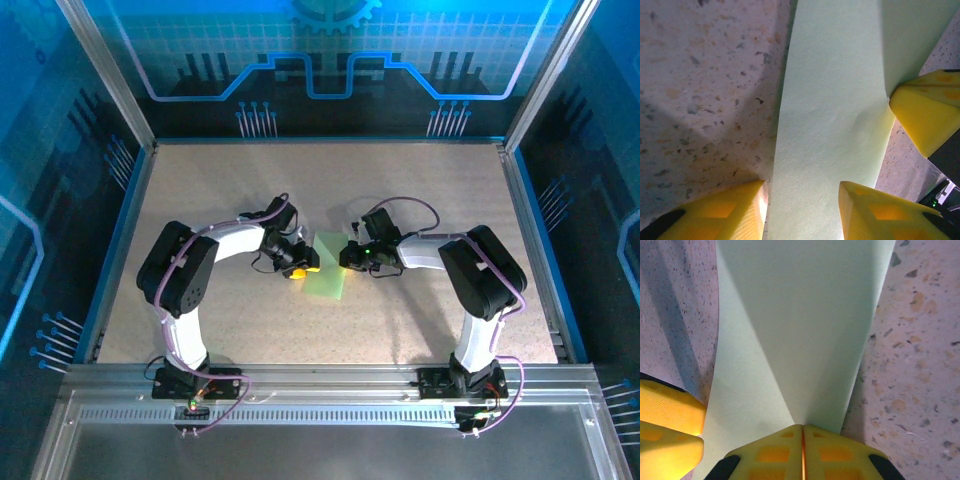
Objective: Fold a paper plane with a square sheet of paper (fold left side to right side)
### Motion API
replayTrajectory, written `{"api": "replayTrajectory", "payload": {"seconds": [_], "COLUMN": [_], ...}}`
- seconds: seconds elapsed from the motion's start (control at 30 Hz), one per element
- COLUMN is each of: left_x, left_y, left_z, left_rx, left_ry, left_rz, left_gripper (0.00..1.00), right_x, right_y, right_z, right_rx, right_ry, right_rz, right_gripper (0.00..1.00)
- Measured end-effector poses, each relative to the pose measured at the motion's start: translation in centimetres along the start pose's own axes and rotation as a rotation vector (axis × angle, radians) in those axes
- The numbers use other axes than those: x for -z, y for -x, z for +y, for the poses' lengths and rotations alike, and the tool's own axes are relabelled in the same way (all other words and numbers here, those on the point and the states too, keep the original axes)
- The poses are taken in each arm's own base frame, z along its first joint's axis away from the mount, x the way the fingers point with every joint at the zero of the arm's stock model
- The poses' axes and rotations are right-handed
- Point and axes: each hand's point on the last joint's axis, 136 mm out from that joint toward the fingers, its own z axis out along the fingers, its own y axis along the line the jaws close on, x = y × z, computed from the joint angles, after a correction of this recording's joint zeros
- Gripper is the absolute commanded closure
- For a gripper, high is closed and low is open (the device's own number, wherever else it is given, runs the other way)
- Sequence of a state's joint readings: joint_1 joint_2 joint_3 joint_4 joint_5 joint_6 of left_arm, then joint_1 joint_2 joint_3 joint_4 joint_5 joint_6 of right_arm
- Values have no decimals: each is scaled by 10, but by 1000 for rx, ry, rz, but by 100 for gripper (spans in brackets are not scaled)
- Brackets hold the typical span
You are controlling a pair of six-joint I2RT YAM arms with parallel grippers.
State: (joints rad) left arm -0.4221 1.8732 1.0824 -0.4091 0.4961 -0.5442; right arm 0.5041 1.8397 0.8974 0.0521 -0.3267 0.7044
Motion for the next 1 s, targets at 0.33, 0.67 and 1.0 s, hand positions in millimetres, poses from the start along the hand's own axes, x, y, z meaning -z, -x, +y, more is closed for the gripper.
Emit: {"api": "replayTrajectory", "payload": {"seconds": [0.33, 0.67, 1.0], "left_x": [0, 9, 8], "left_y": [-1, 0, -1], "left_z": [-2, -9, -12], "left_rx": [4, -3, 16], "left_ry": [-7, -31, -60], "left_rz": [3, -28, -34], "left_gripper": [77, 67, 80], "right_x": [0, 5, 5], "right_y": [0, -2, -2], "right_z": [0, -2, -2], "right_rx": [11, 26, 33], "right_ry": [1, -15, -15], "right_rz": [0, 10, 10], "right_gripper": [88, 87, 87]}}
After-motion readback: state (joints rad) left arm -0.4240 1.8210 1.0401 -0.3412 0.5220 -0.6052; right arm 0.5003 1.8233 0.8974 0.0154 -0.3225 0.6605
